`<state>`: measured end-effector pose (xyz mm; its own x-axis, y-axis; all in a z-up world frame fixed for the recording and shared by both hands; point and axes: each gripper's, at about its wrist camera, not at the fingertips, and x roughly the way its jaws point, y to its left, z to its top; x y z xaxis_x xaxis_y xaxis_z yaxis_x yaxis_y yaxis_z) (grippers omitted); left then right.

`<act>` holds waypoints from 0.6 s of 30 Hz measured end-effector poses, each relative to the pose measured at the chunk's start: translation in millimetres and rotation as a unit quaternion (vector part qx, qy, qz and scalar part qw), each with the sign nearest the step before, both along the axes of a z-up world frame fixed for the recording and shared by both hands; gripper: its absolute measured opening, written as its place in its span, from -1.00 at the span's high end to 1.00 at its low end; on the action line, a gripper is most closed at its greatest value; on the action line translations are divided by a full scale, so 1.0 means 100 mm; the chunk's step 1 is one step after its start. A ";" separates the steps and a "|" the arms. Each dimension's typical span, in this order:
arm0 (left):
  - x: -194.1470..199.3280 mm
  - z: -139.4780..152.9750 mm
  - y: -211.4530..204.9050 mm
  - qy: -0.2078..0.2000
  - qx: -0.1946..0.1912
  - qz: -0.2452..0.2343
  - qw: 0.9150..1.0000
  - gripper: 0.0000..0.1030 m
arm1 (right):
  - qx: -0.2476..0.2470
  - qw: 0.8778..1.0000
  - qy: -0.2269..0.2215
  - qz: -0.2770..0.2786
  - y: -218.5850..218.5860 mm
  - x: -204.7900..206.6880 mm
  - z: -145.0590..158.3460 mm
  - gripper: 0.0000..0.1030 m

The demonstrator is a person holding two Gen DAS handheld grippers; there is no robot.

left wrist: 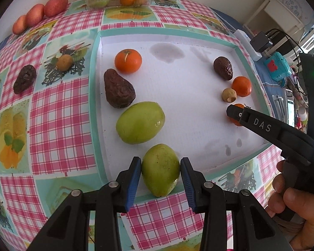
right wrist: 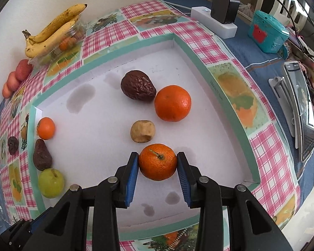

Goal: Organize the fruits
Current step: 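Carry the green fruit into the tray with the left tool while the right tool places the tangerine there, then withdraw both open tools from the tray toward the last dark brown fruit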

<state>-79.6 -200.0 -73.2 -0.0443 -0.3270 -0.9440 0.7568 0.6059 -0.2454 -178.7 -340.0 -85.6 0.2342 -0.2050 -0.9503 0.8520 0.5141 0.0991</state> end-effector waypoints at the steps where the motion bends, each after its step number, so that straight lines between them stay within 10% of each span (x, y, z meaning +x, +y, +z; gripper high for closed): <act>1: 0.01 0.00 0.00 0.001 -0.001 0.001 1.000 0.19 | -0.001 1.000 0.001 0.000 0.00 0.00 0.00 0.25; 18: 0.19 0.31 0.13 -0.030 -0.041 0.033 0.998 -0.43 | -0.028 0.999 -0.003 -0.029 -0.07 -0.07 0.06 -0.61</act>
<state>-60.2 -186.6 -42.4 0.0359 -0.4032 -0.9144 0.7310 0.6345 -0.2511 -185.6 -346.6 -79.3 0.2263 -0.2714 -0.9355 0.8799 0.4689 0.0768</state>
